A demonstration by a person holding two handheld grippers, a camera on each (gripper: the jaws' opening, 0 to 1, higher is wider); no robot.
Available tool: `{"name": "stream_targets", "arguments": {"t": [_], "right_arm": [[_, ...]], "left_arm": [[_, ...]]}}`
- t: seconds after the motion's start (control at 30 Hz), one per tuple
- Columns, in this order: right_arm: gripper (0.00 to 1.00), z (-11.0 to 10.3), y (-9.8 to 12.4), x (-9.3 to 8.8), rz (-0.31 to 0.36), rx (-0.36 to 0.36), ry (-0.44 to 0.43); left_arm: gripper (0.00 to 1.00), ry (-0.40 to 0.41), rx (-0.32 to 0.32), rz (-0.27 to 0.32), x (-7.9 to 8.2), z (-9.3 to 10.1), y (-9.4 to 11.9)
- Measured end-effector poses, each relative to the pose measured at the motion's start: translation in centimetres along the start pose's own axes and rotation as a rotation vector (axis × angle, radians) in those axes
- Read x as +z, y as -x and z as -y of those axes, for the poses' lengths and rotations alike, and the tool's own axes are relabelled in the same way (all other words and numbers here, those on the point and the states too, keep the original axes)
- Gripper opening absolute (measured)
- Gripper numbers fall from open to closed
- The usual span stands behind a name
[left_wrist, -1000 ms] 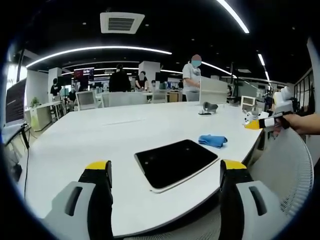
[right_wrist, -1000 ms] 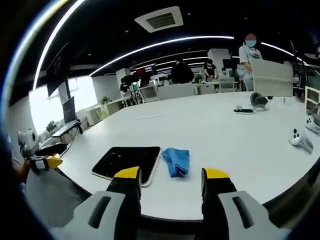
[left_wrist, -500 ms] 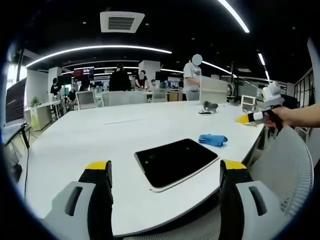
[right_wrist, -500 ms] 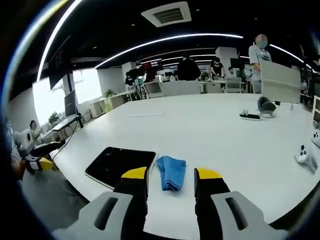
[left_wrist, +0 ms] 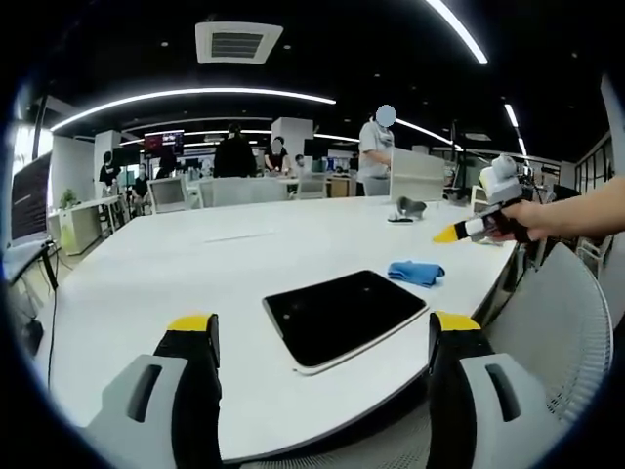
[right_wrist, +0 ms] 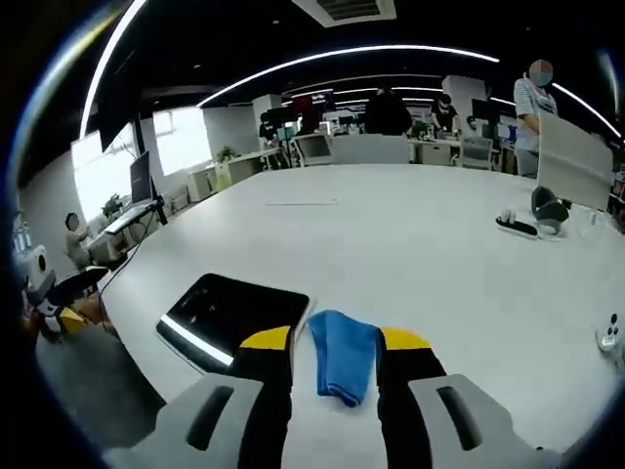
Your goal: Wipe the mirror surface with the cleaning cloth until all visible marks leave the cleaned area.
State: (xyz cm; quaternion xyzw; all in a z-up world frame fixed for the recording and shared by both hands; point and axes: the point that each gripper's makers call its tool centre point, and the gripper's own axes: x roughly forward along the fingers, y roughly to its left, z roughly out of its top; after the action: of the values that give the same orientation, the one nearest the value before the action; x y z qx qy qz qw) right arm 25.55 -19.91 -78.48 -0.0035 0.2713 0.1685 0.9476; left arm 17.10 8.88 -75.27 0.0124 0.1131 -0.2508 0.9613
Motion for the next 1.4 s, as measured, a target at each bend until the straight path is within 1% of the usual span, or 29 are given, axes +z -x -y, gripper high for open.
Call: {"name": "stream_targets", "arguments": {"t": [0.1, 0.13, 0.2, 0.23, 0.3, 0.47, 0.6, 0.63, 0.73, 0.87, 0.93, 1.0, 1.03, 1.07, 1.23, 1.4], "right_arm": [[0.29, -0.1, -0.7, -0.3, -0.025, 0.006, 0.018], [0.27, -0.1, -0.9, -0.4, -0.035, 0.008, 0.019], [0.19, -0.2, -1.2, -0.3, -0.033, 0.012, 0.032], [0.17, -0.2, -1.5, -0.5, -0.046, 0.017, 0.046], [0.17, -0.1, -2.0, -0.7, -0.062, 0.013, 0.072], [0.20, 0.3, -3.4, -1.5, -0.098, 0.014, 0.068], [0.21, 0.4, -4.3, -2.4, -0.132, 0.015, 0.077], [0.21, 0.4, -4.6, -2.9, -0.148, 0.021, 0.078], [0.25, 0.4, -5.2, -3.4, -0.158, 0.021, 0.082], [0.22, 0.6, -5.8, -4.1, -0.184, 0.015, 0.101], [0.22, 0.7, -6.1, -4.3, -0.197, 0.017, 0.083], [0.22, 0.7, -6.3, -4.5, -0.201, 0.018, 0.087], [0.21, 0.3, -5.7, -4.7, -0.212, 0.011, 0.107], [0.19, 0.3, -5.8, -4.8, -0.218, 0.006, 0.115], [0.17, 0.5, -6.1, -5.2, -0.222, 0.001, 0.112], [0.16, 0.6, -6.3, -5.2, -0.221, -0.006, 0.153]], "left_arm": [[0.86, 0.000, -0.002, -0.001, 0.0, 0.0, 0.0], [0.86, 0.000, -0.003, -0.001, 0.0, 0.1, 0.0], [0.86, 0.000, -0.001, -0.001, 0.1, 0.2, 0.0], [0.86, 0.000, 0.000, 0.000, 0.1, 0.2, 0.0], [0.86, -0.001, 0.000, -0.002, 0.1, 0.3, 0.0], [0.86, 0.000, -0.002, -0.004, 0.1, 0.5, 0.0], [0.86, 0.000, -0.002, -0.005, 0.1, 0.6, 0.0], [0.86, 0.000, -0.002, -0.004, 0.1, 0.6, 0.0], [0.86, 0.000, -0.002, -0.005, 0.1, 0.6, 0.0], [0.86, 0.001, -0.002, -0.004, 0.1, 0.6, 0.0], [0.86, 0.001, -0.002, -0.007, 0.0, 0.5, 0.0], [0.86, 0.001, -0.002, -0.008, -0.1, 0.4, -0.1], [0.86, 0.001, -0.003, -0.011, -0.1, 0.4, -0.1], [0.86, 0.002, -0.003, -0.013, -0.2, 0.3, -0.1], [0.86, 0.002, -0.007, -0.016, -0.3, 0.2, -0.1], [0.86, 0.002, -0.007, -0.017, -0.3, 0.1, -0.1]]}}
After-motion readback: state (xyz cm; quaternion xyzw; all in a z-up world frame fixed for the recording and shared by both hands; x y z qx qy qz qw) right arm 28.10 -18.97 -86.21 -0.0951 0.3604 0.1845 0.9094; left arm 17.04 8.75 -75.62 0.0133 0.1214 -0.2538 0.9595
